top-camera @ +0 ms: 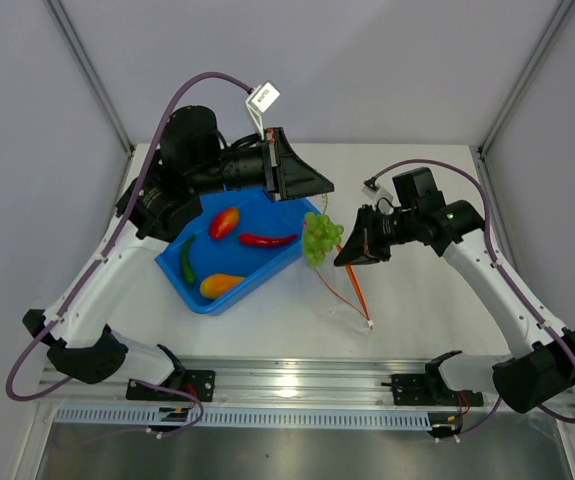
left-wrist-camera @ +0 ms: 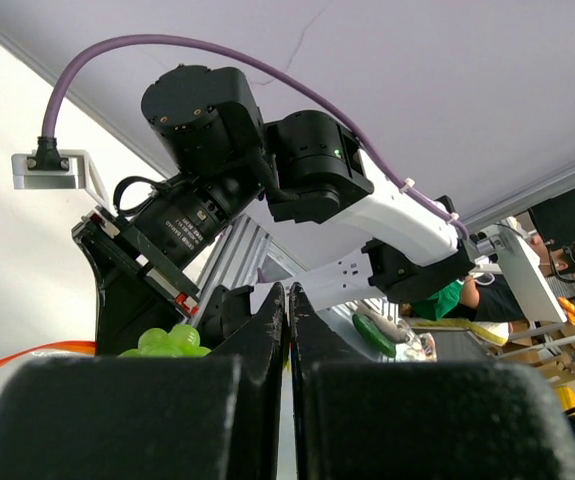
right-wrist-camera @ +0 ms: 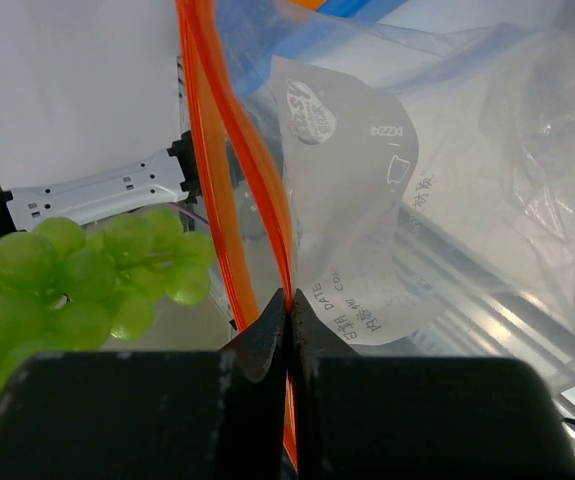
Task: Place the food in the zip-top bag and seal the zipper
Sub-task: Place the fake fruit in the zipper food storage bag.
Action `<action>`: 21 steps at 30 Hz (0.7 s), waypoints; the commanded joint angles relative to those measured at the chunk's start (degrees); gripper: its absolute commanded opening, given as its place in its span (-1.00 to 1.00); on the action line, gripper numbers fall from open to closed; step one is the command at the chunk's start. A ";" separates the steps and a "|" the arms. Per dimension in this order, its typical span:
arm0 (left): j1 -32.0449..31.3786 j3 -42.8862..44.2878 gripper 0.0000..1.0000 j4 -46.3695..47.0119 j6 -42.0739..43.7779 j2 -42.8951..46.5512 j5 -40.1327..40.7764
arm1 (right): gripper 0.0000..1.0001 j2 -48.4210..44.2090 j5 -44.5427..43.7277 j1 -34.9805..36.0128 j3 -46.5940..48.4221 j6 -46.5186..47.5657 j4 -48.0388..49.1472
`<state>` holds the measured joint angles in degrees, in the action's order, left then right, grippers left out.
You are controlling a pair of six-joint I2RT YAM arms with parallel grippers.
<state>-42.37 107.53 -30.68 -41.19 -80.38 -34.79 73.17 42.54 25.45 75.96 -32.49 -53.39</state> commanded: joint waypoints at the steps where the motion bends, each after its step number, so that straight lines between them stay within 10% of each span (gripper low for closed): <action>1: -0.43 0.05 -0.99 4.05 -1.53 0.93 0.07 | -1.00 -1.62 1.58 0.47 -0.20 -0.20 -1.02; 21: -0.70 -16.63 -0.99 8.35 -0.21 5.58 -0.02 | -1.00 -1.36 2.54 -0.40 1.73 -0.73 -0.67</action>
<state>-42.52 93.54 -24.58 -42.46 -78.11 -34.92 73.10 43.44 25.71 75.77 -32.58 -53.71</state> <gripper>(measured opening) 0.006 0.006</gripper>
